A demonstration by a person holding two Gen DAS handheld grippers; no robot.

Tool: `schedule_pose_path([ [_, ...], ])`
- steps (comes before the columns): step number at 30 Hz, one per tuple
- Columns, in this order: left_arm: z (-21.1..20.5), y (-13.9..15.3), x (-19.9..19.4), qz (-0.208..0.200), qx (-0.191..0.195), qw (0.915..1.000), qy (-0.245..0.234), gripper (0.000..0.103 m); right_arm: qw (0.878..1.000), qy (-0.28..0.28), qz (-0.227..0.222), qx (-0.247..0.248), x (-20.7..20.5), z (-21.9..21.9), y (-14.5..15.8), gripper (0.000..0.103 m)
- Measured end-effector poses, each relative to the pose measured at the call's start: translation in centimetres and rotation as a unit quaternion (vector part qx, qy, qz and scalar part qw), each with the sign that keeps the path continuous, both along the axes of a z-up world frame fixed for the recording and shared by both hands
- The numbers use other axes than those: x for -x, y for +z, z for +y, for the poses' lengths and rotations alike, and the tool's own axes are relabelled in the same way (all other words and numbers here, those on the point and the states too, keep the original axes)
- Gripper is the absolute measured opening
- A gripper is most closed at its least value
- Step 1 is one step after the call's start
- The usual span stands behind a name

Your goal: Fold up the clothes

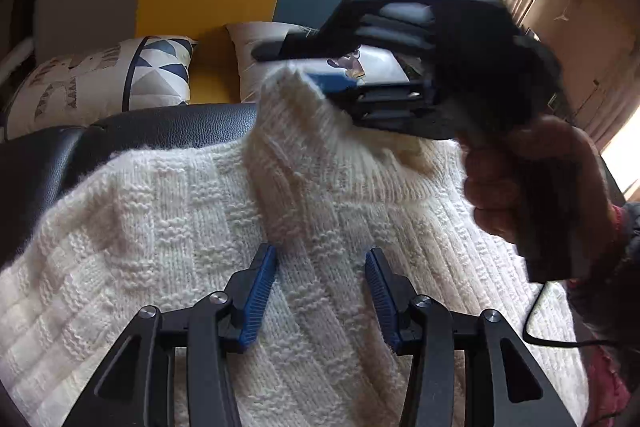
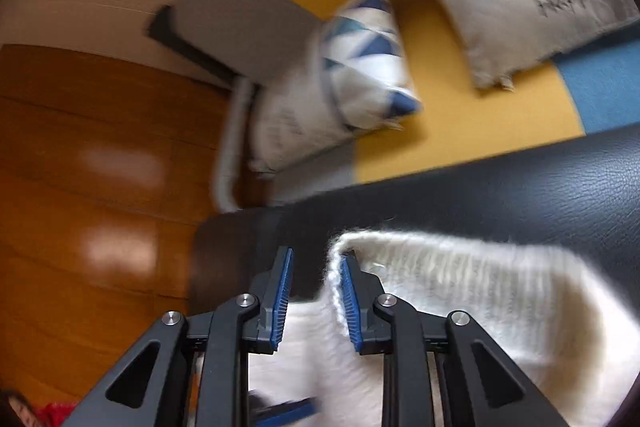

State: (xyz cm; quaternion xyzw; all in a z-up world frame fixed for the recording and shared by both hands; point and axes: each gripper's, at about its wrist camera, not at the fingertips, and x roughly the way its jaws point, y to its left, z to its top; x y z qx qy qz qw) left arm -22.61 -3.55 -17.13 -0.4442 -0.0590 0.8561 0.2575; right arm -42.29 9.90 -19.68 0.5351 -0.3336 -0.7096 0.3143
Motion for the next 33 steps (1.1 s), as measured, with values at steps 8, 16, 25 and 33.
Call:
schedule_pose_path([
  [8,0.3,0.2,0.1,0.002,0.005,1.0,0.002,0.048,1.0,-0.023,0.002,-0.007,-1.3,2.1,1.8,0.028],
  [16,-2.2,1.2,0.9,-0.036,-0.058,0.996,0.057,0.048,0.998,0.03,0.052,-0.005,-5.4,1.7,5.5,0.028],
  [25,-2.2,0.4,0.8,-0.04,-0.021,0.9961,0.076,0.048,0.999,-0.015,-0.009,-0.03,-4.7,0.1,0.4,0.019],
  [33,-5.5,3.4,-2.9,-0.028,-0.074,0.9907,0.11,0.048,0.998,0.037,0.038,-0.031,-9.2,-1.4,4.8,0.03],
])
